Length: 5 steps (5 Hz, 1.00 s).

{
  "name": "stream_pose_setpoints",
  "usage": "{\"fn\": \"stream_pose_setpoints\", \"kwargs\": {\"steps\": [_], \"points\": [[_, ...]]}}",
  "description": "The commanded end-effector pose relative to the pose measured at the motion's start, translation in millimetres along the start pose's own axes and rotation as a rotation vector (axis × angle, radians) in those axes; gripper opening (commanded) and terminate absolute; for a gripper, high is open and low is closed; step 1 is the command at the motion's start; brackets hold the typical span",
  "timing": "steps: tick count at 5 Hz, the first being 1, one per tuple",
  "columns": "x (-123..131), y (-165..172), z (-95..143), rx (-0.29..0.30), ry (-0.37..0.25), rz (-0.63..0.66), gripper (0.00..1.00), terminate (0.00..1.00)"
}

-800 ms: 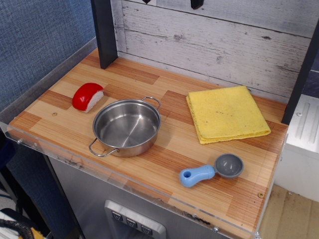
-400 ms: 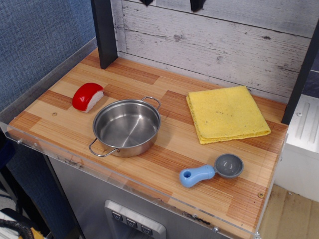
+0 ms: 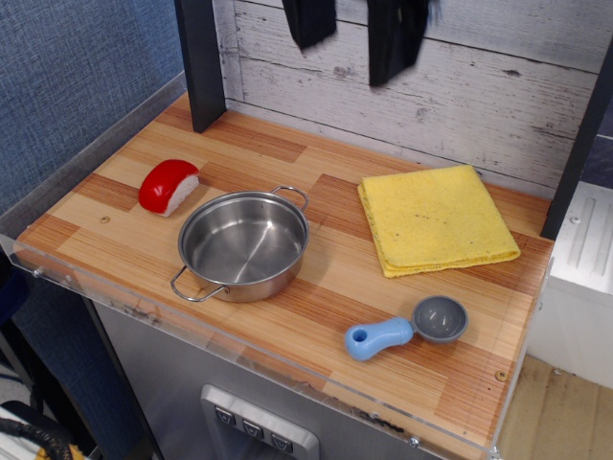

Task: Put the spoon right above the pot.

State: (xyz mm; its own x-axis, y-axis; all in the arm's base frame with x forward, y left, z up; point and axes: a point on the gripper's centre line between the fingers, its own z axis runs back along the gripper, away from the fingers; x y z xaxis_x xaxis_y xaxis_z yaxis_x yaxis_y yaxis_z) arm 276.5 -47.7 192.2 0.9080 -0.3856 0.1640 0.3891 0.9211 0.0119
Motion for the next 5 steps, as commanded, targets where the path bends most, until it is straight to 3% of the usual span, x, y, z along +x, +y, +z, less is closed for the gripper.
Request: {"fn": "stream_pose_setpoints", "kwargs": {"steps": [1, 3, 5], "points": [[-16, -40, -22, -0.035, 0.011, -0.116, 1.0, 0.0], [-33, -51, -68, -0.016, 0.07, -0.106, 1.0, 0.0], [-32, -52, -106, -0.011, 0.118, -0.143, 1.0, 0.0]]}}
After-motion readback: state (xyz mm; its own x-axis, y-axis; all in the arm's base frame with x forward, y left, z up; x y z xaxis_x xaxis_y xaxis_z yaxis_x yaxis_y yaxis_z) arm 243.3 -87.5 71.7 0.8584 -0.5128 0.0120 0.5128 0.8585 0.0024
